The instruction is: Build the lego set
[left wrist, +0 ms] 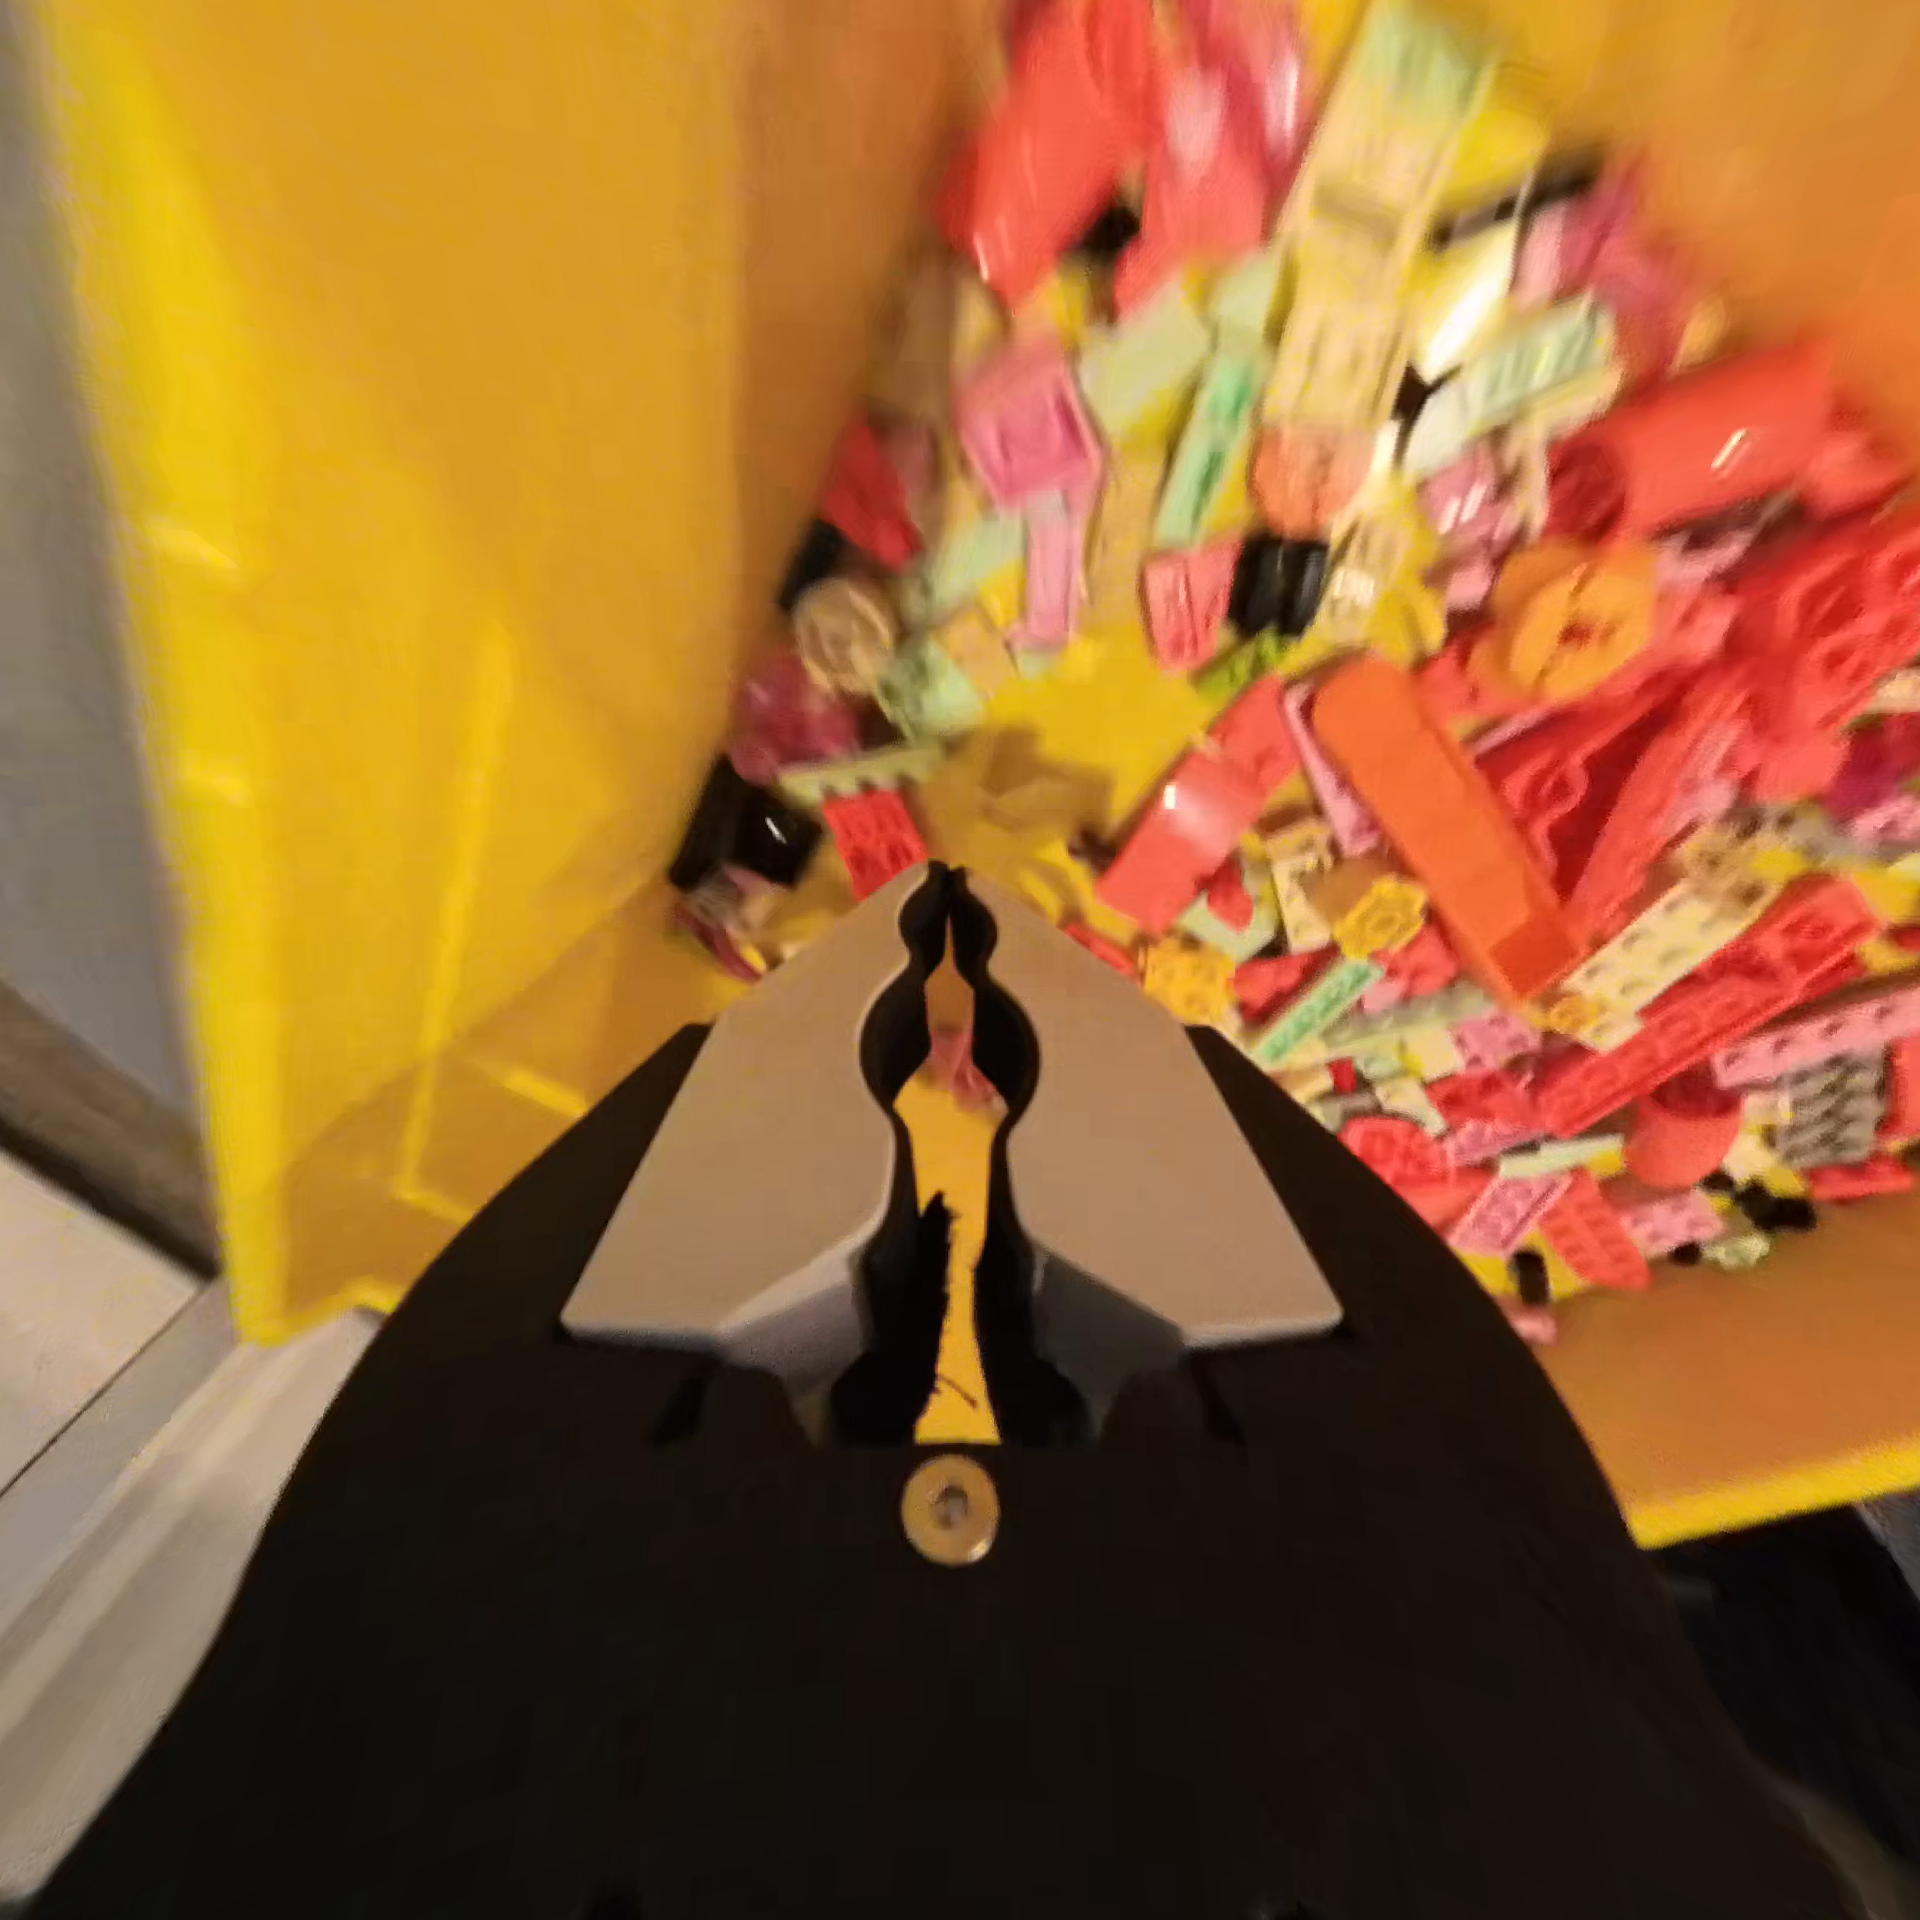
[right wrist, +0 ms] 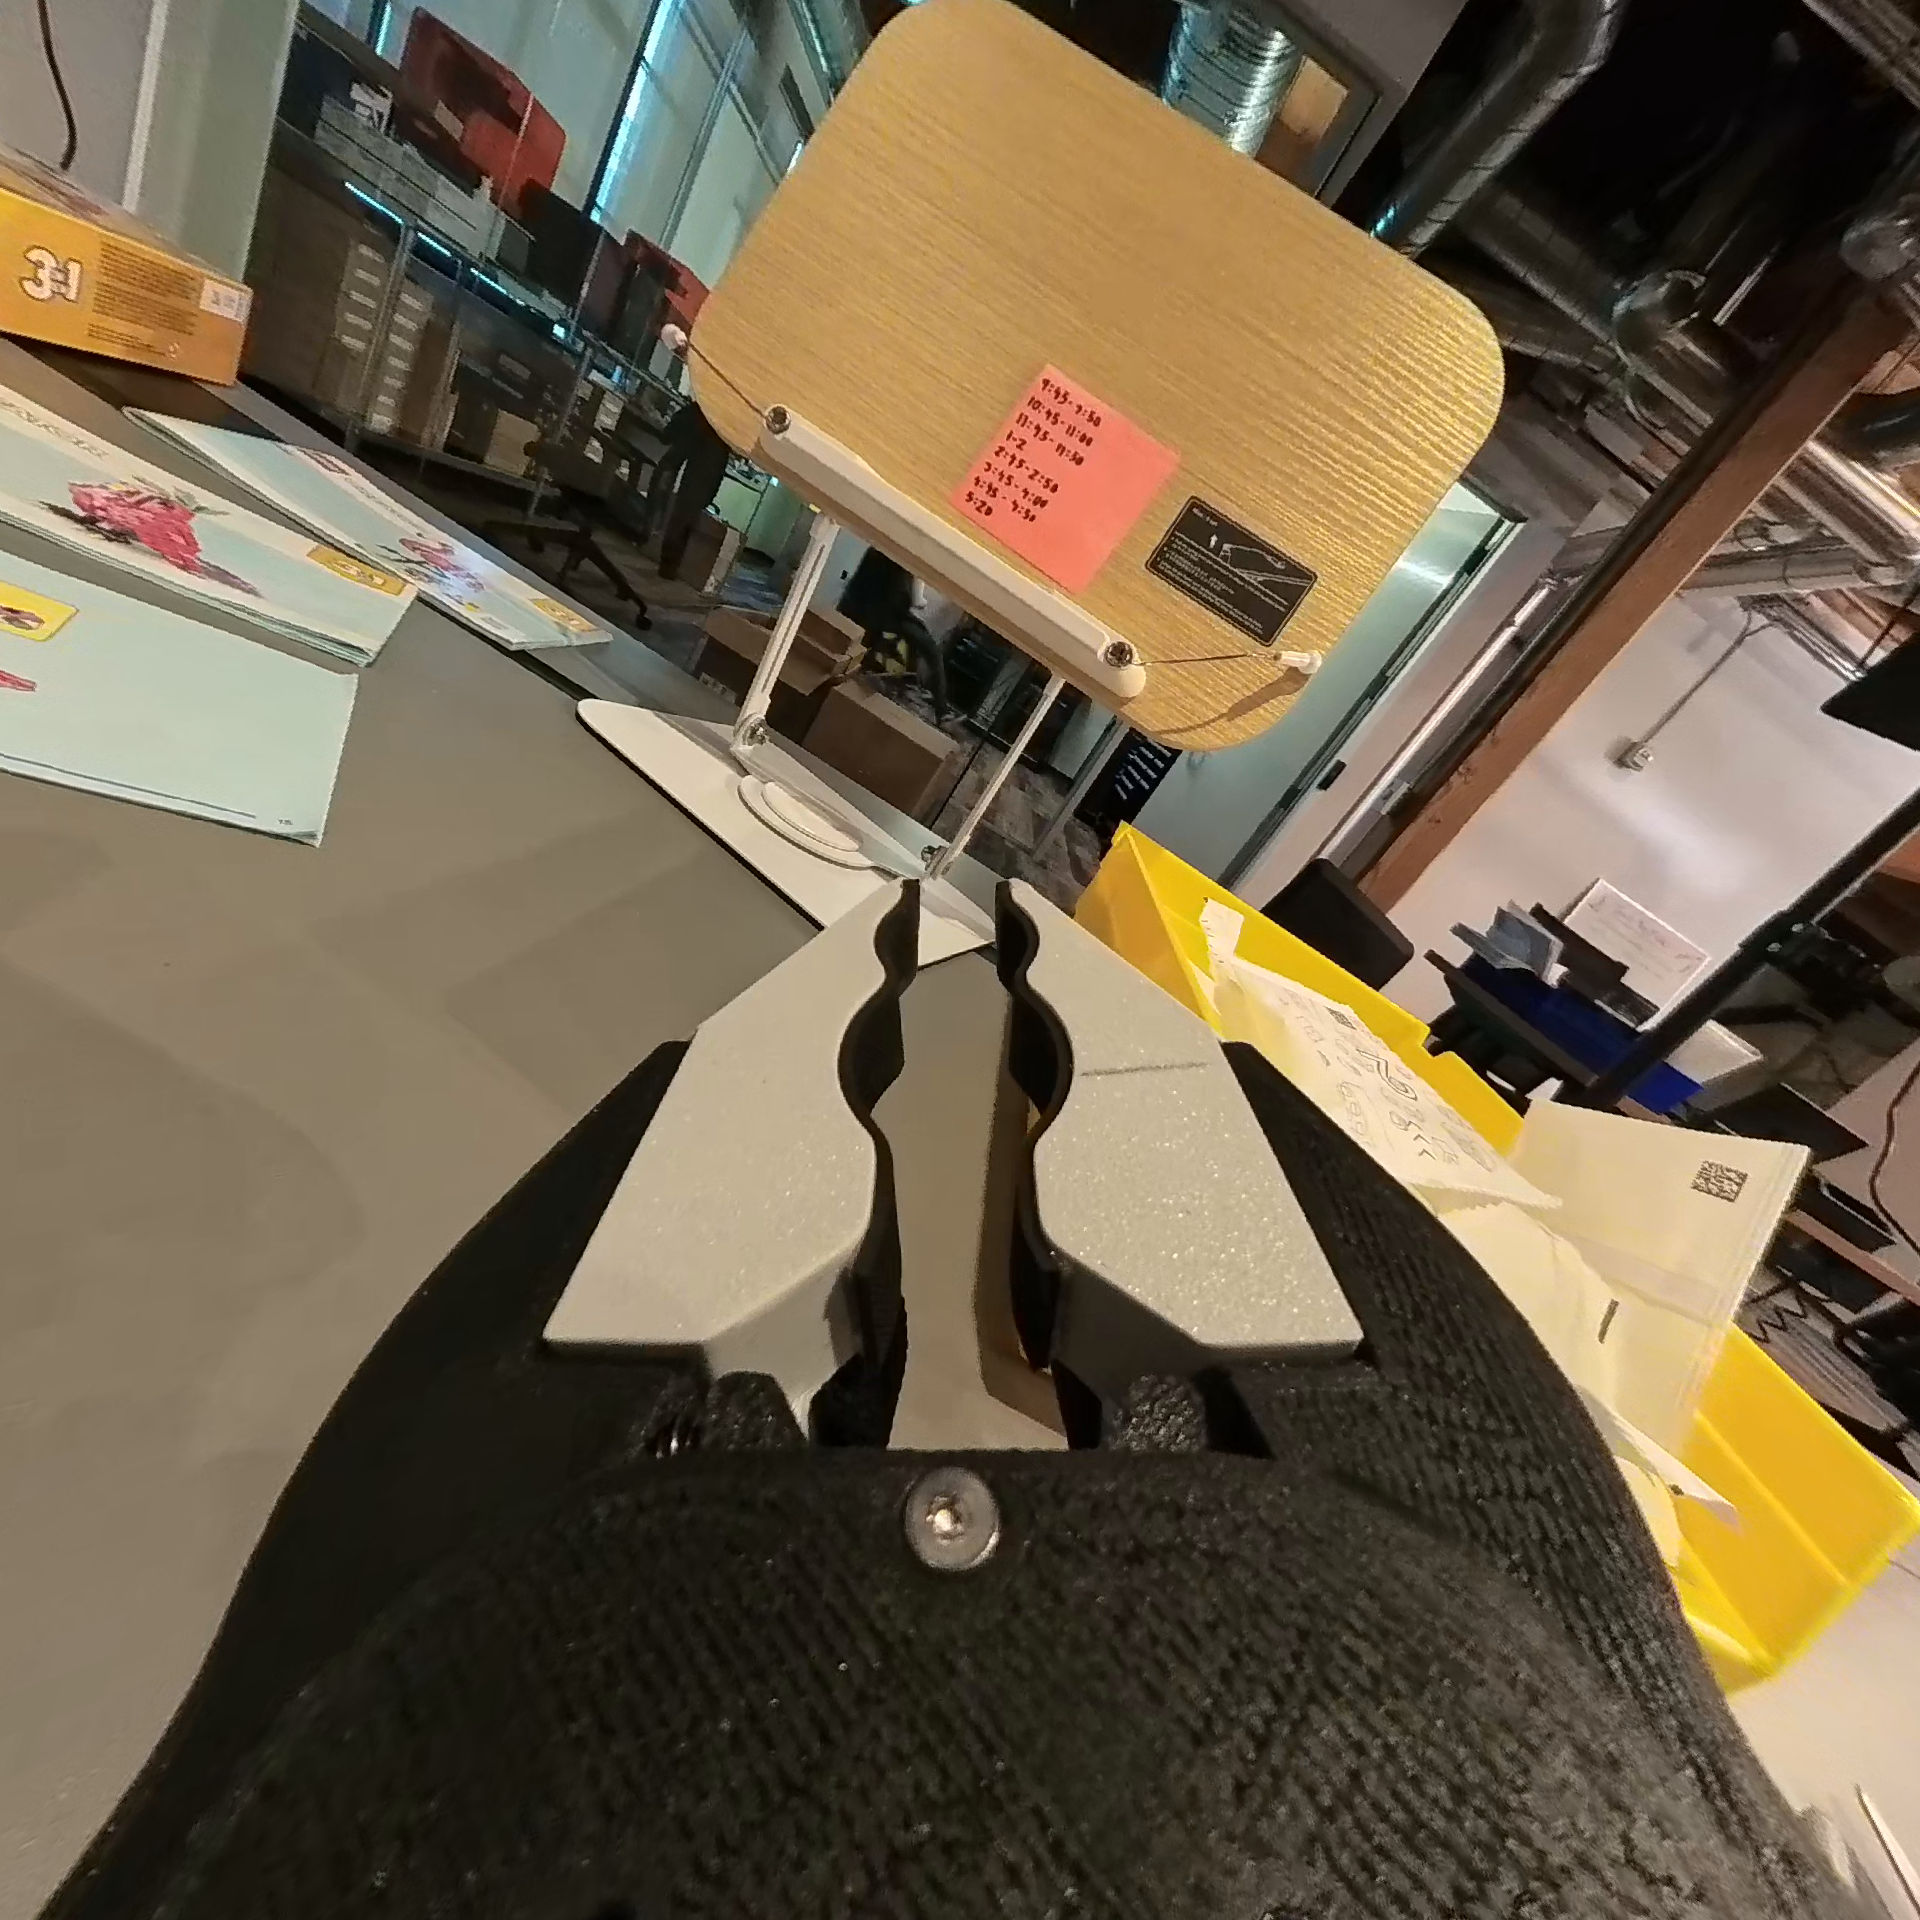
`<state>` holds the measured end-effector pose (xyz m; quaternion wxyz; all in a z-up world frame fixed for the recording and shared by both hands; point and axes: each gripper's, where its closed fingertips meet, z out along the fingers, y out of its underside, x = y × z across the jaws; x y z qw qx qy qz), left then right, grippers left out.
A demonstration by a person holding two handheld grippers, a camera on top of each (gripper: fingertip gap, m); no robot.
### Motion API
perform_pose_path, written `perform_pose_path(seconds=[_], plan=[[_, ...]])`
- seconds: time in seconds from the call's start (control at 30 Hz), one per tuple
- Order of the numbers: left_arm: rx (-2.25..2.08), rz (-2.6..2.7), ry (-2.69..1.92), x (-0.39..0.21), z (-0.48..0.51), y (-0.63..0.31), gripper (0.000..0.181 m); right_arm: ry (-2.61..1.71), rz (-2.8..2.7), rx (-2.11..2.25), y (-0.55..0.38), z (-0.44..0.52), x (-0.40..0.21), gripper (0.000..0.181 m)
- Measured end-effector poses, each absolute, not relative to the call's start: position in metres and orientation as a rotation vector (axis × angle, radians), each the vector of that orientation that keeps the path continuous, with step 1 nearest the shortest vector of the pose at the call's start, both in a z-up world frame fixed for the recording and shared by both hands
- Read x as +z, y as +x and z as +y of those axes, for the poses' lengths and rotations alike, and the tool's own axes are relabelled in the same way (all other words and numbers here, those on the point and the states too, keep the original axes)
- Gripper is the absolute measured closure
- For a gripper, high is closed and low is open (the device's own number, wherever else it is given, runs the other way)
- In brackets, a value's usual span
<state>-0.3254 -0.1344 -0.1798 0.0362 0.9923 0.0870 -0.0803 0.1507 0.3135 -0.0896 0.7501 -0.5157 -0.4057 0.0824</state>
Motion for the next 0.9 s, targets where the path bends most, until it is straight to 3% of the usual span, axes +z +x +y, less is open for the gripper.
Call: perform_pose_path(seconds=[0.23, 0.27, 0.3, 0.4, 0.8, 0.9], plan=[[-0.014, 0.221, 3.411, -0.163, -0.059, -0.309, 0.181, -1.135, -0.885, 0.180, 0.151, 0.314, -0.091, 0.169], [0.032, 0.210, 3.382, -0.167, -0.061, -0.304, 0.176, -1.137, -0.885, 0.182, 0.152, 0.314, -0.091, 0.169], [0.075, 0.194, 3.351, -0.171, -0.063, -0.298, 0.156, -1.138, -0.885, 0.183, 0.152, 0.314, -0.091, 0.169], [0.039, 0.165, 3.357, -0.176, -0.063, -0.296, 0.146, -1.141, -0.888, 0.188, 0.151, 0.314, -0.092, 0.169], [-0.012, 0.167, 3.368, -0.185, -0.041, -0.300, 0.151, -1.146, -0.894, 0.185, 0.150, 0.315, -0.093, 0.169], [-0.025, 0.174, 3.271, -0.192, -0.058, -0.302, 0.159, -1.147, -0.897, 0.184, 0.150, 0.315, -0.093, 0.169]])
